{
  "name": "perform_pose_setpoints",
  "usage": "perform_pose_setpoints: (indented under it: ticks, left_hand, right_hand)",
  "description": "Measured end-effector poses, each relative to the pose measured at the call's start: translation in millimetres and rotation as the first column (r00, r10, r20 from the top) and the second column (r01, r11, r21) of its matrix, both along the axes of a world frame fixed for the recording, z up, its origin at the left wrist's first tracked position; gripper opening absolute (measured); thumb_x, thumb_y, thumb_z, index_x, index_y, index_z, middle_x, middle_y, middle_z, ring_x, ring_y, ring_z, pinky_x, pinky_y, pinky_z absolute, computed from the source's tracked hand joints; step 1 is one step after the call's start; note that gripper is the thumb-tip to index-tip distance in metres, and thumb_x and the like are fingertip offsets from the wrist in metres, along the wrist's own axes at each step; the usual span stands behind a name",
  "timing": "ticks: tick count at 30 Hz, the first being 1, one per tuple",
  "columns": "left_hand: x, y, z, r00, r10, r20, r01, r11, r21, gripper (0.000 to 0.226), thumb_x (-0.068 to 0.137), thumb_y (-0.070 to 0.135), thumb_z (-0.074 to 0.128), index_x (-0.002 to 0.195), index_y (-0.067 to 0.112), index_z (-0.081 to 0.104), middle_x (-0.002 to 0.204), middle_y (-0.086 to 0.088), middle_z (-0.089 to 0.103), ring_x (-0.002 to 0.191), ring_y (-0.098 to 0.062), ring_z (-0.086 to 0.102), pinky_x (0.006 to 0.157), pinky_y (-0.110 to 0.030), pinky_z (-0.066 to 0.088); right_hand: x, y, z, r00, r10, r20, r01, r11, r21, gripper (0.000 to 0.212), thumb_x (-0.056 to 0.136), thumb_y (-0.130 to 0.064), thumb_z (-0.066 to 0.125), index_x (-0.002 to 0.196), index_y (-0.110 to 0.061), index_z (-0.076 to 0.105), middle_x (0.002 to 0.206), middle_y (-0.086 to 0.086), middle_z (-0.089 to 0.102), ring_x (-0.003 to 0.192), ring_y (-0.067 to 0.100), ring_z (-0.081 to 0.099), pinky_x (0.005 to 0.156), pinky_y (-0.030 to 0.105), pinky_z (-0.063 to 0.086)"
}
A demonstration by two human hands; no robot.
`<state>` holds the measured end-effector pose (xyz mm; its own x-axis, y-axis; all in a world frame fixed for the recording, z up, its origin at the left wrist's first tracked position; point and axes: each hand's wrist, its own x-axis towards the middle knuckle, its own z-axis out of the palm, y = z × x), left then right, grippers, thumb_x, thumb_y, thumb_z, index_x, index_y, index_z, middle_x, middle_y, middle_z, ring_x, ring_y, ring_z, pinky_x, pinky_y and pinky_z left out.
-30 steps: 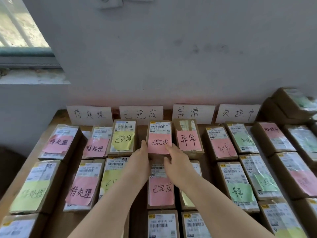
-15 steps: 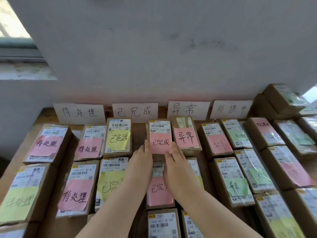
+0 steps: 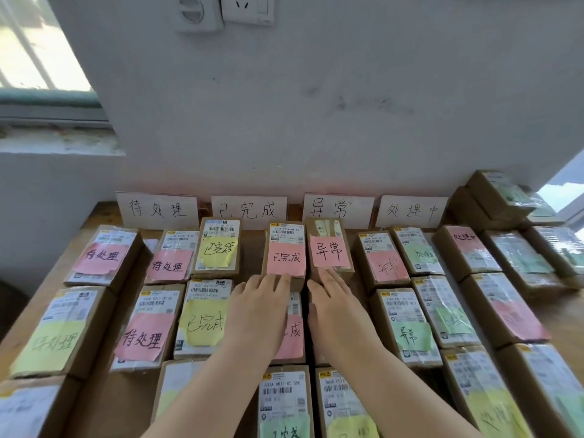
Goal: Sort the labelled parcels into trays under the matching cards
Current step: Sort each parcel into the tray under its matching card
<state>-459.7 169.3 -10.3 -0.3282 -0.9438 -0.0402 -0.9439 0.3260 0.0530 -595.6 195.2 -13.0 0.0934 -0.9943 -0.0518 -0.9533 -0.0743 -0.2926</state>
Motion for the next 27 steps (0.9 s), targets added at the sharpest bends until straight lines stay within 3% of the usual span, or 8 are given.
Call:
perform_pose_setpoints:
  ticks: [2, 5, 9, 12, 16, 22, 27]
  left_hand:
    - [-13, 14, 7, 1.0, 0.004, -0.015, -0.004, 1.0, -0.014, 0.065, 0.092, 0.029, 0.054, 0.148, 0.022, 0.02, 0.147, 0.002, 0.039, 0.135, -0.02, 0.035, 0.109, -0.037, 0.031]
    - [-42, 42, 14, 0.999, 0.002, -0.04, -0.004, 0.999, -0.038, 0.063, 0.095, 0.033, 0.048, 0.149, 0.024, 0.017, 0.147, 0.004, 0.038, 0.135, -0.018, 0.034, 0.11, -0.035, 0.029]
    - [-100, 97, 17, 0.998, -0.016, -0.06, 0.013, 0.999, -0.053, 0.056, 0.097, 0.035, 0.042, 0.148, 0.024, 0.022, 0.145, 0.004, 0.04, 0.133, -0.018, 0.035, 0.107, -0.034, 0.029]
    - [-150, 146, 10, 0.996, -0.062, -0.071, 0.061, 0.998, -0.023, 0.053, 0.098, 0.039, 0.036, 0.148, 0.026, 0.023, 0.143, 0.006, 0.042, 0.13, -0.018, 0.038, 0.104, -0.034, 0.032]
    - [-215, 204, 1, 0.989, -0.12, -0.081, 0.12, 0.993, 0.001, 0.05, 0.099, 0.04, 0.036, 0.146, 0.026, 0.029, 0.14, 0.006, 0.046, 0.125, -0.018, 0.043, 0.099, -0.034, 0.037]
    - [-277, 260, 1, 0.977, -0.206, -0.054, 0.208, 0.978, 0.033, 0.042, 0.098, 0.041, 0.036, 0.136, 0.026, 0.045, 0.13, 0.006, 0.054, 0.115, -0.016, 0.05, 0.09, -0.031, 0.045]
    - [-301, 273, 4, 0.965, -0.255, -0.062, 0.255, 0.967, -0.007, 0.043, 0.098, 0.043, 0.035, 0.139, 0.03, 0.041, 0.131, 0.009, 0.054, 0.116, -0.013, 0.05, 0.088, -0.027, 0.043]
  right_hand:
    - [-15, 15, 3, 1.0, 0.015, 0.008, -0.015, 1.0, -0.012, 0.052, 0.098, -0.02, 0.043, 0.147, -0.013, 0.029, 0.157, 0.007, 0.02, 0.146, 0.02, 0.01, 0.116, 0.032, 0.019]
    - [-46, 44, 2, 0.999, -0.004, 0.033, 0.008, 0.994, -0.109, 0.049, 0.093, -0.022, 0.054, 0.139, -0.008, 0.044, 0.147, 0.01, 0.04, 0.139, 0.027, 0.033, 0.11, 0.034, 0.031]
    - [-105, 98, 3, 0.998, -0.025, 0.05, 0.029, 0.996, -0.081, 0.047, 0.099, -0.031, 0.042, 0.143, -0.015, 0.039, 0.149, 0.003, 0.038, 0.141, 0.021, 0.029, 0.111, 0.033, 0.031]
    - [-159, 148, 6, 0.999, -0.043, 0.033, 0.046, 0.991, -0.128, 0.041, 0.097, -0.03, 0.047, 0.135, -0.015, 0.048, 0.139, 0.001, 0.05, 0.132, 0.021, 0.043, 0.104, 0.031, 0.04]
    - [-235, 216, 7, 0.997, -0.078, 0.02, 0.078, 0.997, -0.016, 0.044, 0.099, -0.038, 0.039, 0.141, -0.025, 0.039, 0.142, -0.009, 0.044, 0.13, 0.011, 0.04, 0.104, 0.024, 0.037]
    - [-320, 289, 2, 0.972, -0.226, 0.066, 0.217, 0.968, 0.125, 0.041, 0.098, -0.04, 0.04, 0.136, -0.027, 0.045, 0.135, -0.009, 0.05, 0.121, 0.013, 0.049, 0.094, 0.024, 0.041]
    - [-355, 312, 5, 0.95, -0.303, 0.07, 0.288, 0.942, 0.172, 0.042, 0.097, -0.04, 0.04, 0.137, -0.028, 0.046, 0.134, -0.008, 0.052, 0.12, 0.014, 0.05, 0.094, 0.027, 0.041]
